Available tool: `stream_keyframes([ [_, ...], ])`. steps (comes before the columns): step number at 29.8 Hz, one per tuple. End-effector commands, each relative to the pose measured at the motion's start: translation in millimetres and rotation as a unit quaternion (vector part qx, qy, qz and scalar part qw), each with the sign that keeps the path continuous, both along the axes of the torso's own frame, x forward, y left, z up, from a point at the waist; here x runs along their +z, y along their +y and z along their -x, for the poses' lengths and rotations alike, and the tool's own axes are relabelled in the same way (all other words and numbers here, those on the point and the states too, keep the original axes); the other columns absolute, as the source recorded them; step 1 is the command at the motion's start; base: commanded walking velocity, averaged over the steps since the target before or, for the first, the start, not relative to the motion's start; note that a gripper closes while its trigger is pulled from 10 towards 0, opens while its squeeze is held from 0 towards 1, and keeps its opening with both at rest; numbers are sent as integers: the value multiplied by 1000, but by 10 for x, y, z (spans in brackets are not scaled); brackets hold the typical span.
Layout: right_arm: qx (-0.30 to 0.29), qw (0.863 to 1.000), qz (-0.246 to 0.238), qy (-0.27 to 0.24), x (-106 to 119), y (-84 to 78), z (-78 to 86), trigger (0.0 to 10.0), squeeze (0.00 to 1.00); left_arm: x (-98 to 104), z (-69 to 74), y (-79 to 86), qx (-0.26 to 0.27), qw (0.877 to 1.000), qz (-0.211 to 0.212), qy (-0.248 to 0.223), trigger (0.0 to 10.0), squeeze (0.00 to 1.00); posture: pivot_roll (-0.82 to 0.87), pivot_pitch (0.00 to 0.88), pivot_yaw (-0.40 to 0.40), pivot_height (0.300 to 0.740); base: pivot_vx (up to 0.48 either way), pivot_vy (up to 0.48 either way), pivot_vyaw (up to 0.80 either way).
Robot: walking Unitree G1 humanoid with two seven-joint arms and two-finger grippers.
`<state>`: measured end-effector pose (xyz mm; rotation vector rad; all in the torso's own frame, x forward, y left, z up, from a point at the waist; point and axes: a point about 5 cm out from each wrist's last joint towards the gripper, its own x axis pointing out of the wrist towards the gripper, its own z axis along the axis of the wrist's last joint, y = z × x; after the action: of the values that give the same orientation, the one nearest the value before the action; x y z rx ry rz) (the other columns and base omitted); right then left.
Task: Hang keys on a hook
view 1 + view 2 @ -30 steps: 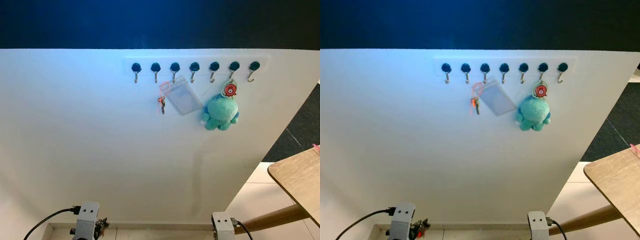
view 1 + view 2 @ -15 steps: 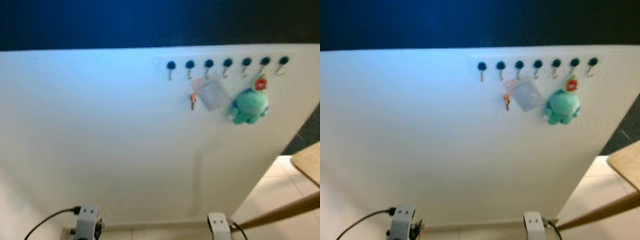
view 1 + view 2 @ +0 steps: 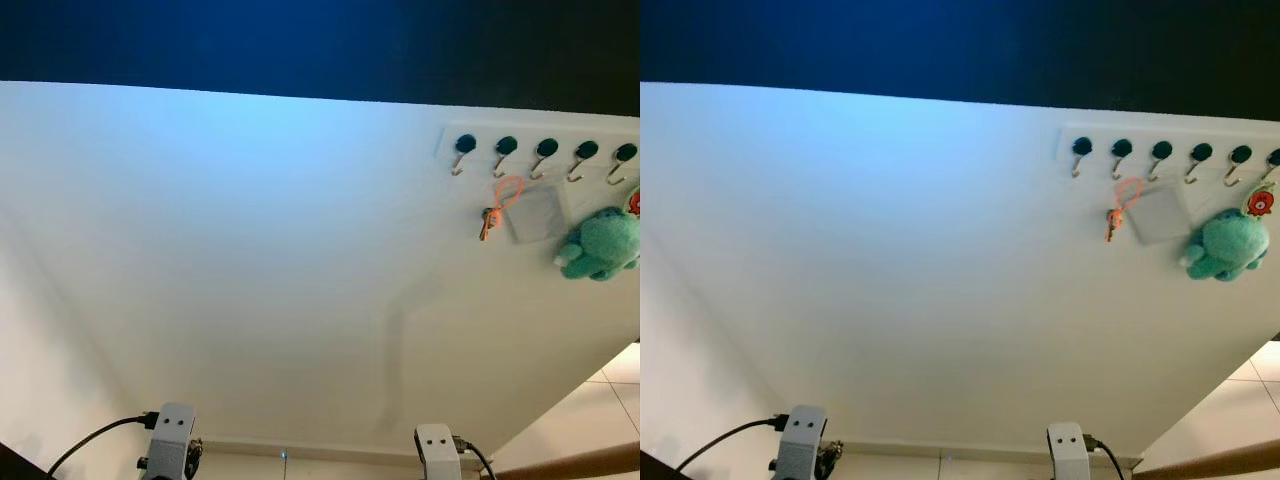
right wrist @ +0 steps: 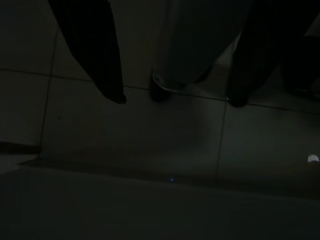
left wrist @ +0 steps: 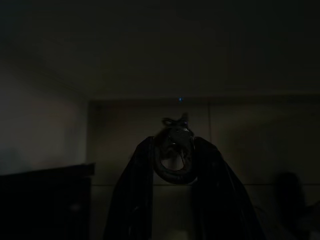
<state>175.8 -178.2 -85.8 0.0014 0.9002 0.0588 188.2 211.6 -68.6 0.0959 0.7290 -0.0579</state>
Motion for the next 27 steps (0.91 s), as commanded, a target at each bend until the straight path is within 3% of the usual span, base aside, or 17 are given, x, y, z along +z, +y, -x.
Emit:
stream_keyframes([
  [1,-4,1000,8,3,-6,-73,34,10000,0,-2,-5,-41,-9,1000,4,-2,10000,0,45,33,9,740,0,-480,0],
  [5,-4,1000,8,1,-3,-70,29,10000,0,4,-11,-58,-2,1000,18,-9,10000,0,44,33,10,740,0,-240,0],
  [19,-2,1000,9,1,-5,-73,34,10000,0,27,-44,-52,-20,1000,-12,-17,10000,0,42,35,11,740,0,0,0],
  [27,0,1000,11,1,-2,-86,33,10000,0,27,-44,-62,-27,999,-9,-17,10000,0,39,33,8,740,0,0,0],
])
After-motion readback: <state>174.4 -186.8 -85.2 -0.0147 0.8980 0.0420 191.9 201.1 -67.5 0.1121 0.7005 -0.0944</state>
